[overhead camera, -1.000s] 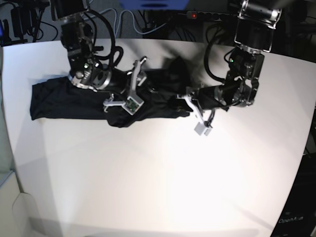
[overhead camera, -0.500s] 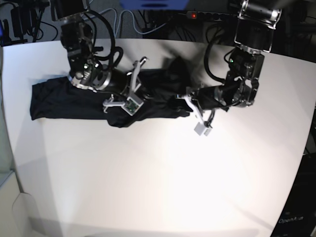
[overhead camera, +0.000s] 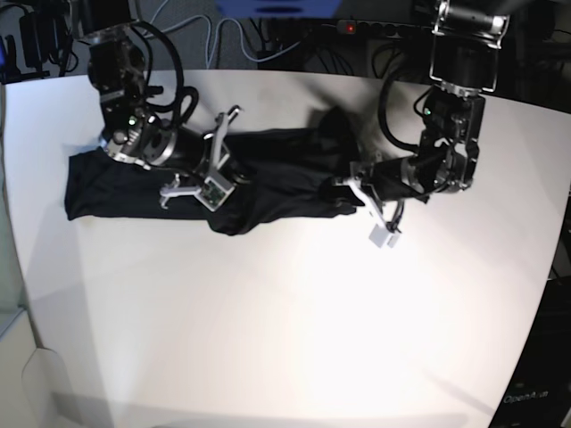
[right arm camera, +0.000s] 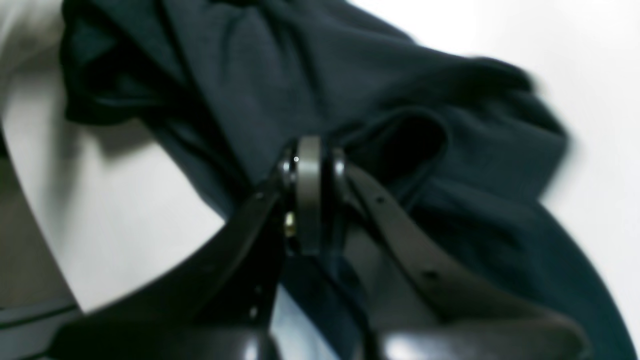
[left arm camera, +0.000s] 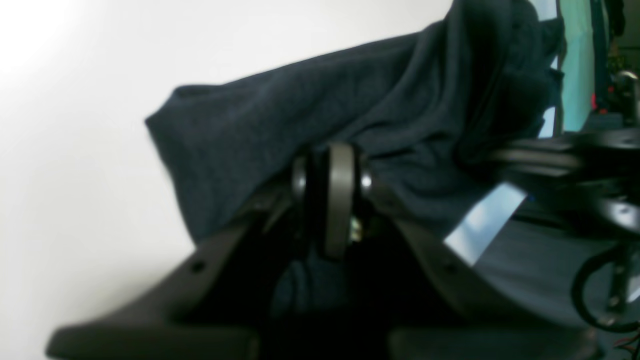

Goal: Fold the T-shirt properly
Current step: 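Move the right gripper back to the strip's end and grasp it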

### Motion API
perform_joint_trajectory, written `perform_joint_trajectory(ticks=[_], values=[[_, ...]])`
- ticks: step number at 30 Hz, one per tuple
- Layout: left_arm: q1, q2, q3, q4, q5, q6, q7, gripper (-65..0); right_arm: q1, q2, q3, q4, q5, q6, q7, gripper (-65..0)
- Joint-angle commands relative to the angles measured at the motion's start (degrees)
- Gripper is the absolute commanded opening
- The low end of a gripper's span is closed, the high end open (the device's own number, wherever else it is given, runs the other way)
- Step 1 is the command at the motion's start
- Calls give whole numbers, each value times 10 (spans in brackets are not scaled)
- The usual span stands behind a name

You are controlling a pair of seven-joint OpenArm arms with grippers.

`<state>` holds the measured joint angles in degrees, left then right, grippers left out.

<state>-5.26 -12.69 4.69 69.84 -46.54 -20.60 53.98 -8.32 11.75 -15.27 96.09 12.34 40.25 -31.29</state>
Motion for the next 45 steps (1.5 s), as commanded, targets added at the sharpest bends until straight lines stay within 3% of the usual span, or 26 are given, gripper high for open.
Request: perform_joint_trajectory(ticks=[1, 14, 19, 25, 30, 33, 39, 42, 45], values=[[0, -9, 0, -2, 50, 22, 19, -592, 4, 5, 10, 18, 7, -2, 12, -649], [-1, -7, -1, -2, 50, 22, 19, -592, -59, 15, 107, 34, 8, -2, 22, -649], [-1, -7, -1, -2, 50, 22, 19, -592, -90, 14, 112, 34, 8, -2, 66, -649], [-1, -7, -1, 1, 49, 22, 19, -592, -100, 12, 110, 30, 8, -2, 71, -649], [-1, -7, -1, 2, 49, 22, 19, -592, -93, 39, 112, 33, 7, -2, 68, -641], [-1, -7, -1, 1, 49, 22, 19, -592, -79, 58, 121, 33, 7, -2, 68, -566], [0, -7, -1, 3, 49, 21, 19, -592, -63, 60, 232, 29, 10, -2, 68, -305], [0, -7, -1, 4, 49, 21, 19, -592, -45, 44, 285, 9, 10, -2, 68, -225], [0, -7, -1, 5, 49, 21, 19, -592, -26, 32, 328, -22, 11, -2, 67, -184]])
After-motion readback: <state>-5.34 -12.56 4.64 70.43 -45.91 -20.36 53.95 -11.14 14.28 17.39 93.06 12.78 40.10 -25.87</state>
